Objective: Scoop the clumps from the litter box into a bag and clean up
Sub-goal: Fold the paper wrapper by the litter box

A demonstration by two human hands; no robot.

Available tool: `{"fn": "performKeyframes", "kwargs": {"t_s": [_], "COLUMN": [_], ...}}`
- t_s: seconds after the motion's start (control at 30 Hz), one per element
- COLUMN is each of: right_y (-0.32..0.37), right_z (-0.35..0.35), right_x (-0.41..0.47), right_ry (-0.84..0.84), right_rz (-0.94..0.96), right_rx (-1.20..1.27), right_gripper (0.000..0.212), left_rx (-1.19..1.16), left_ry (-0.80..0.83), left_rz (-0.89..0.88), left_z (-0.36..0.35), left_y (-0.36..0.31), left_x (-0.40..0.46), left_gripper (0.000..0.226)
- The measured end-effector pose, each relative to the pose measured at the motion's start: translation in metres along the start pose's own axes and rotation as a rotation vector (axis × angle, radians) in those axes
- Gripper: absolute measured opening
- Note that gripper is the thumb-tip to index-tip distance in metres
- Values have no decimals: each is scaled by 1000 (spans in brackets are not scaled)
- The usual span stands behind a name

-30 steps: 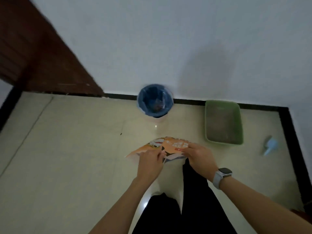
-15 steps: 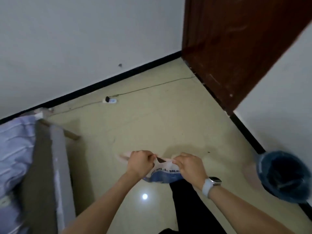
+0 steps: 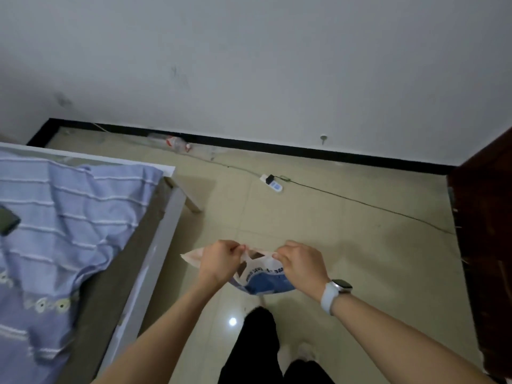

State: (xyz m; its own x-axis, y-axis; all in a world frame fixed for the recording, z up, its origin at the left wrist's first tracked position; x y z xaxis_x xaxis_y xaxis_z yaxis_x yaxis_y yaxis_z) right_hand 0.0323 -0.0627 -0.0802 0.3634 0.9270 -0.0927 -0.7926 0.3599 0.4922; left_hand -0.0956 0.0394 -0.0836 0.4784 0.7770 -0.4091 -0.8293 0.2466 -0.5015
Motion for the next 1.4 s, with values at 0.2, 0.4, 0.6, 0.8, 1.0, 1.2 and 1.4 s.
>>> {"fn": "performKeyframes", "kwargs": {"t_s": [0.2, 0.4, 0.6, 0.8, 1.0, 1.2, 1.4], "right_y": [-15, -21, -25, -64, -133, -197, -254], "right_z": [24, 24, 37, -12, -115, -202, -267], "right_x": [157, 308, 453, 600, 696, 768, 806], "right_ry": [-68, 6, 3, 127, 313, 338, 352], "right_rz": [32, 2, 17, 6, -138, -221, -333], "right_rx": [-22, -55, -117, -97, -70, -147, -177], "right_gripper": [34, 28, 9, 24, 30, 25, 24], "left_rx": [66, 82, 166, 273, 258, 248, 139], "left_ry": [41, 166, 236, 239, 185, 147, 209], "left_rz": [-74, -113, -83, -95, -42, -67, -40], "left_z": [47, 90, 131, 139, 82, 16, -45], "left_y": [-28, -38, -52, -48, -1, 36, 61], "left_x": [147, 290, 427, 581, 709, 822, 881], "left_gripper": [29, 29, 28, 26, 26, 24, 22]}}
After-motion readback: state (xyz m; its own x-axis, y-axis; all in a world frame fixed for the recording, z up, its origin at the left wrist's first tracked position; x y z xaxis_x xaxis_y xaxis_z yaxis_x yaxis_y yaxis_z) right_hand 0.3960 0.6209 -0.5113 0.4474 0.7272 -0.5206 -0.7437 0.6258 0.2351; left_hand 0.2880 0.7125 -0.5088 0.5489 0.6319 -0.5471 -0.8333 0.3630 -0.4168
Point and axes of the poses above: each hand's wrist, its own x-axis towards the middle knuckle, its own z-axis out of the back of the hand, y = z × x, the point moved 9 cm from there along x, towards the middle knuckle, and after that the axes turned 1 degree about -y, right-handed, at the moved point
